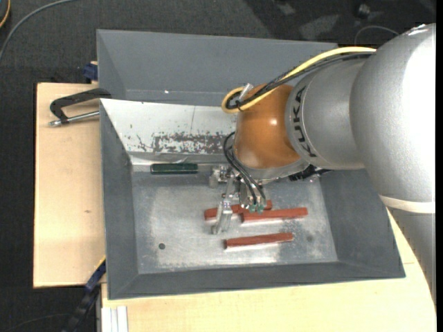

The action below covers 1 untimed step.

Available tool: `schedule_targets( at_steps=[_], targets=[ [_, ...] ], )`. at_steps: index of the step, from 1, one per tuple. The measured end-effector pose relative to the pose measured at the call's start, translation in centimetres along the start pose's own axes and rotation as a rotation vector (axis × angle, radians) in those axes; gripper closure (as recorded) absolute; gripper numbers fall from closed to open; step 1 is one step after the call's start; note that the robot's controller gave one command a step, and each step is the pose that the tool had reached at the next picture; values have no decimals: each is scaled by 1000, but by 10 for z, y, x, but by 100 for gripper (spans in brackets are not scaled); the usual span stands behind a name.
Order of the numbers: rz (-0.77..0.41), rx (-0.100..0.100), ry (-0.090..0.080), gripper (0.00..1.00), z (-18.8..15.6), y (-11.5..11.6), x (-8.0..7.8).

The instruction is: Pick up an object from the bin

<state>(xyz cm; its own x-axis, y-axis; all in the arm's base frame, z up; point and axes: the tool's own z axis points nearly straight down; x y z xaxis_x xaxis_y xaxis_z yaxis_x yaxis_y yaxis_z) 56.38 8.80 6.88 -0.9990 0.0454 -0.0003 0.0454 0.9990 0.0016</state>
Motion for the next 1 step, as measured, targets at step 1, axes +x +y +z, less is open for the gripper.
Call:
schedule_targets(
  at_steps=[1],
  targets=[
    [0, 0, 0, 100, 0, 0, 0]
  ],
)
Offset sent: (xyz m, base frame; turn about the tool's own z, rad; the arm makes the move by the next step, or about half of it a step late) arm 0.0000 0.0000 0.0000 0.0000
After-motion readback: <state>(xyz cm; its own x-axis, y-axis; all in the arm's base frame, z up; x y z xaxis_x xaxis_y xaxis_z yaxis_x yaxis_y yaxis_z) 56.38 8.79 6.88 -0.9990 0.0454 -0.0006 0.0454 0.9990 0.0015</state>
